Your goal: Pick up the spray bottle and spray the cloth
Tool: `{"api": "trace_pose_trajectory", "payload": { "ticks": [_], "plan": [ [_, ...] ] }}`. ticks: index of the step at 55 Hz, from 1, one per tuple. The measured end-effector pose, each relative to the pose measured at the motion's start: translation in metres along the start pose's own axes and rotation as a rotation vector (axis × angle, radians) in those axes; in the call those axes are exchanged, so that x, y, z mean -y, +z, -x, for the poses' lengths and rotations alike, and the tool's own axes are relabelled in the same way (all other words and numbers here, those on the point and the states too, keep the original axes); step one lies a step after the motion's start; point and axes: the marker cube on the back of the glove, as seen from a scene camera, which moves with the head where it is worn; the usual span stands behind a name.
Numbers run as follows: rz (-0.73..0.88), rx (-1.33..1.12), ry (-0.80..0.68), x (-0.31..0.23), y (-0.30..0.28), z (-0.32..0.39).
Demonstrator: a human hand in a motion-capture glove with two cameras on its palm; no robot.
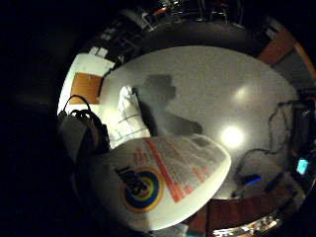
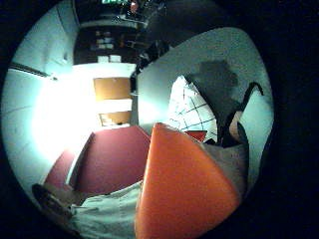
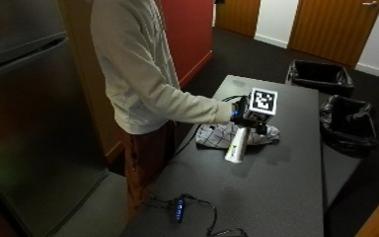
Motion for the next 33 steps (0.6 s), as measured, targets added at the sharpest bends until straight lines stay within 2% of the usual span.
{"api": "trace_pose_trajectory", "payload": {
  "ticks": [19,26,33],
  "plan": [
    [0.27,-0.623,-0.044,-0.013,-0.019,0.116],
    [0.323,-0.828,-0.042,-0.021,-0.001,0.144],
    [0.347,-0.896,-0.038,-0.027,0.026,0.153]
  ]
}}
